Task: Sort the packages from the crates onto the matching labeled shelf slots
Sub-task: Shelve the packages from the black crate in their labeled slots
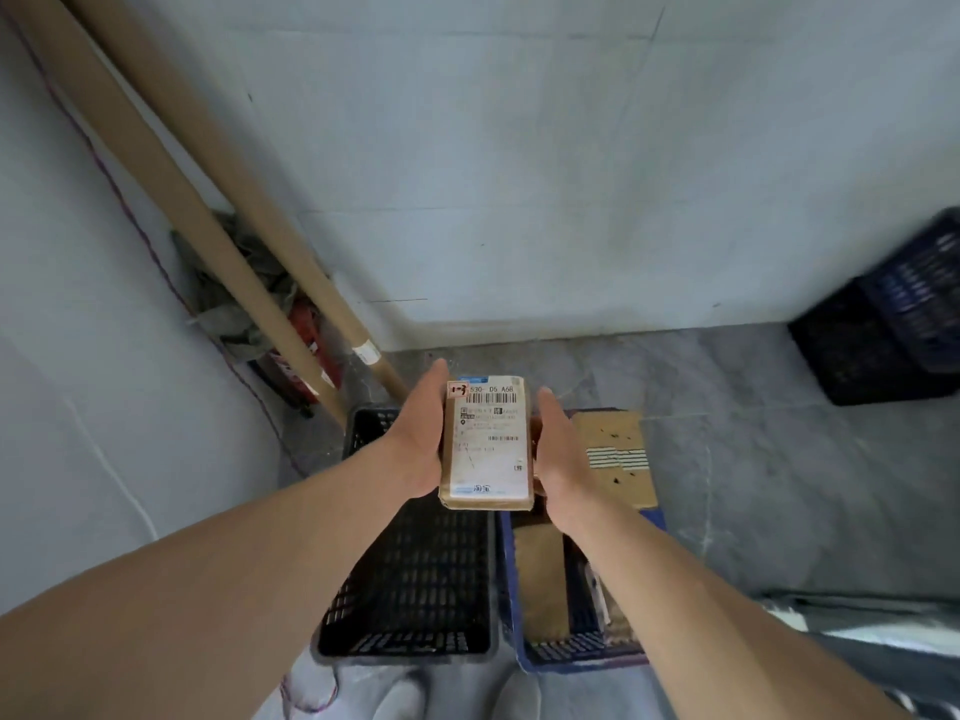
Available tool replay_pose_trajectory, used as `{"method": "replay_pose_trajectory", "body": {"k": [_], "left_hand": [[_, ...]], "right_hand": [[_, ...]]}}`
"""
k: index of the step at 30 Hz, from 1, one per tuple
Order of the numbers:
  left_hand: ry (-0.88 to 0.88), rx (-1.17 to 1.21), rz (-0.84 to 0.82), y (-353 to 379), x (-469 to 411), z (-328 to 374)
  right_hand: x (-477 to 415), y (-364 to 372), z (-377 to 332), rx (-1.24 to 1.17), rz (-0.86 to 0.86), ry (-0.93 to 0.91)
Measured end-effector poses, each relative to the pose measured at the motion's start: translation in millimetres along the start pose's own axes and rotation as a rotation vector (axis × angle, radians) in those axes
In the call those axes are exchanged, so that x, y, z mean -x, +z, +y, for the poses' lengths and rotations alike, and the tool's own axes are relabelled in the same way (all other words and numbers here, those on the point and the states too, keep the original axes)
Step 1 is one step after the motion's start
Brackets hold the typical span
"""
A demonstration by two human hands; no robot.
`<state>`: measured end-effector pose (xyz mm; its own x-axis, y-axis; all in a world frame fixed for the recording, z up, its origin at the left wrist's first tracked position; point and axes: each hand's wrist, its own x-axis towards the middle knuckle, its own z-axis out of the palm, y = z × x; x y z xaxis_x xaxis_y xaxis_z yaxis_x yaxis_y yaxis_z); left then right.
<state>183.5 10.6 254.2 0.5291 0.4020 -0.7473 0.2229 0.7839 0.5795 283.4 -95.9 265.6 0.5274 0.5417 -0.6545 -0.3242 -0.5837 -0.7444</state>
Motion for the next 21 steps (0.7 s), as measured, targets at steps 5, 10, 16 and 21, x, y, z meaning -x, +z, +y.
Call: {"method": "replay_pose_trajectory", "body": {"k": [5, 10, 16, 21], "left_hand": [[0.05, -0.134, -0.136, 38.5, 44.4, 30.6], [0.04, -0.235, -0.27, 90.4, 79.3, 51.0], [0.076, -0.332, -0.372, 157.5, 131.1, 57.1], [0.088, -0.366, -0.475, 207.1, 173.0, 45.6]], "right_hand": [[54.0, -30.6, -36.6, -0.129, 0.135, -0.039], [112.2, -65.6, -63.6, -0.208, 0.27, -0.113], [182.9, -111.1, -86.3, -0.259, 0.45, -0.165], [247.3, -143.3, -92.1, -0.262, 0.524, -0.226]]}}
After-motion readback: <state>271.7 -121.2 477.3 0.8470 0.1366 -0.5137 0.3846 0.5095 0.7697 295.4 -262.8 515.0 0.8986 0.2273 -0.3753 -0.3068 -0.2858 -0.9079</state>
